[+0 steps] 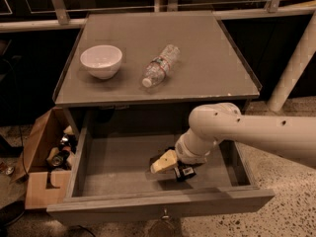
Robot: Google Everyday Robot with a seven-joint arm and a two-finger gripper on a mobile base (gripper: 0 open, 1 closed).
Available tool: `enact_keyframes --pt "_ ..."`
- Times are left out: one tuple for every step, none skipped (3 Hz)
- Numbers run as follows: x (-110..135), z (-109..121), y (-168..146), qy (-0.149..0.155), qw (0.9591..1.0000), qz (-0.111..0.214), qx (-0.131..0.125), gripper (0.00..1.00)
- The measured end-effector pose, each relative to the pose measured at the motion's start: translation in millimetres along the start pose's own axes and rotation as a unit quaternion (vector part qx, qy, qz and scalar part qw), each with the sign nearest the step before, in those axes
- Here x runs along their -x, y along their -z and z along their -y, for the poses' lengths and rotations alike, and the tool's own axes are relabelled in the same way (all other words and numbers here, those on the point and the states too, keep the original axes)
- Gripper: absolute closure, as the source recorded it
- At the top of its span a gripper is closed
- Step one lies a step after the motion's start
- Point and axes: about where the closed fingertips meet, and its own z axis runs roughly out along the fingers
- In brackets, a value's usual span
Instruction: Pick rxbar chocolate from top drawer and place on counter
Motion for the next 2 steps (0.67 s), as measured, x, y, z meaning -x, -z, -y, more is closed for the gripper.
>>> enact_keyframes --pt "0.0 0.0 0.0 0.000 1.0000 0.000 0.000 0.19" --pt "0.0 0.0 0.0 0.000 1.0000 0.000 0.000 0.42"
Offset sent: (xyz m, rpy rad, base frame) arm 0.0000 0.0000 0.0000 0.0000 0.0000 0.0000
